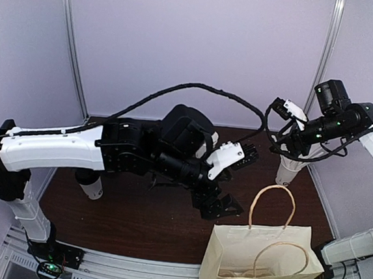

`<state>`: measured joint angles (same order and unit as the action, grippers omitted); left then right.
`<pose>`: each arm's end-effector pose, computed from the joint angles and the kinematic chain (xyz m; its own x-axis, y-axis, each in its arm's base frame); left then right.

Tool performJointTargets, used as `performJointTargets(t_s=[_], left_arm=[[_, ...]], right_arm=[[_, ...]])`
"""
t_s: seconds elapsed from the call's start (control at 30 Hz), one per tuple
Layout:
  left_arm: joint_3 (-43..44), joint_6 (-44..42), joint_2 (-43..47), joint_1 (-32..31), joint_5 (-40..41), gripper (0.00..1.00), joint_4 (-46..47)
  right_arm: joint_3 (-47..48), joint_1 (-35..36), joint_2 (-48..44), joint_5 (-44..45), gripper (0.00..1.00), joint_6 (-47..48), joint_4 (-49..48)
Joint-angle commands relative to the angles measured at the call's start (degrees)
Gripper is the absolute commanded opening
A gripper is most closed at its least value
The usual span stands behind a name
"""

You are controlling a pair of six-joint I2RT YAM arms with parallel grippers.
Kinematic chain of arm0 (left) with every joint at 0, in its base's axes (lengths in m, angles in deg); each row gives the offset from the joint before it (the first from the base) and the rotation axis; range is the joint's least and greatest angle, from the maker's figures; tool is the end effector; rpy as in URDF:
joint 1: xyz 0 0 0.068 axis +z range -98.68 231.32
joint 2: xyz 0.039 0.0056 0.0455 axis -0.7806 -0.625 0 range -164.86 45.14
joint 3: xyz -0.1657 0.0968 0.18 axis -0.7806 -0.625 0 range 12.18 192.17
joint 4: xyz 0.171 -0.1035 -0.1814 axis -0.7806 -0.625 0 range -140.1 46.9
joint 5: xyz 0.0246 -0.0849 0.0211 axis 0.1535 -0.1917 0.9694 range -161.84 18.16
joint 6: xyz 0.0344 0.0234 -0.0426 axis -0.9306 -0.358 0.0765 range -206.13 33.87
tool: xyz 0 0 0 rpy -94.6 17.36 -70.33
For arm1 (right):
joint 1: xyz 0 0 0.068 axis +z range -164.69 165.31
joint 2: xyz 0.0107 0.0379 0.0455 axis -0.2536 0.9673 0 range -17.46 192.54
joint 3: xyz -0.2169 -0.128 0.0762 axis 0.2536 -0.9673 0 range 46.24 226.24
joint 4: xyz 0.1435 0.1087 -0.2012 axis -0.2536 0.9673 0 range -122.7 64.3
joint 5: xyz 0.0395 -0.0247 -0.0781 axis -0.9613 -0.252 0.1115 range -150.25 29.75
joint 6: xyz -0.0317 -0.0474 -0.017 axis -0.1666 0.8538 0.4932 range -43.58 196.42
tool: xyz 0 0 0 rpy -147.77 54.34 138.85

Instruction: Pack the takeout coffee

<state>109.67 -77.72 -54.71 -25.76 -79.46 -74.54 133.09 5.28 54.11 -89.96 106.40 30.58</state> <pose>0.0877 -0.4079 0.3480 -0.2678 0.5195 -0.8114 0.9619 0.1923 -0.1944 0.2217 0.1036 0.3961 -0.3011 -0.5711 -0.7637 -0.8759 0.4822 -0.0152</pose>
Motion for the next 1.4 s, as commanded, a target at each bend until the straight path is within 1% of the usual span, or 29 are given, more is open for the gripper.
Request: performJointTargets(t_s=[0.0,0.1,0.17,0.3,0.37,0.5,0.6,0.67,0.77,0.8,0.87,1.03,1.1,1.23,1.37], left_arm=[[-2.62,-4.65,5.59,0.88,-4.03,0.91,4.49],[-1.53,-4.69,4.64,0.79,-14.43,0.84,3.40],[0.26,-3.24,2.37,0.62,-17.93,0.81,1.86],[4.38,-0.64,-3.34,0.14,-18.20,0.78,-1.33],[5.54,-0.11,-5.00,0.00,-18.87,0.75,-1.71],[7.84,-0.33,-6.80,-0.03,-20.30,0.63,-3.01],[8.67,-0.73,-7.37,-0.01,-20.52,0.43,-3.75],[9.41,-1.34,-7.63,0.00,-20.14,0.32,-4.98],[9.79,-2.28,-7.28,0.00,-18.91,0.11,-6.59],[9.83,-2.79,-7.03,0.08,-18.45,0.05,-7.14],[9.85,-4.11,-6.15,0.36,-16.67,0.00,-8.41],[9.33,-7.50,-2.95,3.21,-12.80,0.00,-12.14],[8.94,-7.79,-1.54,5.04,-11.70,0.00,-13.16],[6.61,-11.34,1.81,9.28,-9.31,0.00,-13.80],[3.33,-12.88,3.33,14.36,-10.24,0.00,-13.38]], right_arm=[[-1.35,-1.26,-1.60,-1.54,0.70,-0.87,-1.23],[-2.29,-1.88,-1.91,-2.20,0.69,-1.05,-1.64],[-2.96,-2.30,-1.96,-2.72,0.69,-1.30,-1.93],[-3.41,-2.94,-1.79,-3.54,0.69,-1.41,-2.02],[-3.52,-3.04,-1.79,-3.87,0.70,-1.49,-2.02],[-4.08,-3.31,-2.06,-3.95,0.69,-1.50,-2.13],[-5.00,-3.53,-2.13,-4.06,0.69,-1.57,-2.35],[-5.64,-3.61,-2.27,-4.11,0.69,-1.64,-2.84],[-5.81,-3.77,-2.31,-4.33,0.68,-1.75,-3.07],[-5.74,-3.79,-2.27,-4.45,0.68,-1.74,-3.01],[-5.73,-3.92,-2.14,-4.66,0.68,-1.82,-3.15],[-6.38,-3.97,-1.87,-5.00,0.68,-1.85,-3.64],[-6.63,-3.97,-2.02,-5.08,0.68,-1.85,-3.90],[-6.95,-4.06,-2.37,-5.35,0.68,-1.77,-4.09],[-7.43,-4.08,-2.73,-5.96,0.68,-1.72,-4.21]])
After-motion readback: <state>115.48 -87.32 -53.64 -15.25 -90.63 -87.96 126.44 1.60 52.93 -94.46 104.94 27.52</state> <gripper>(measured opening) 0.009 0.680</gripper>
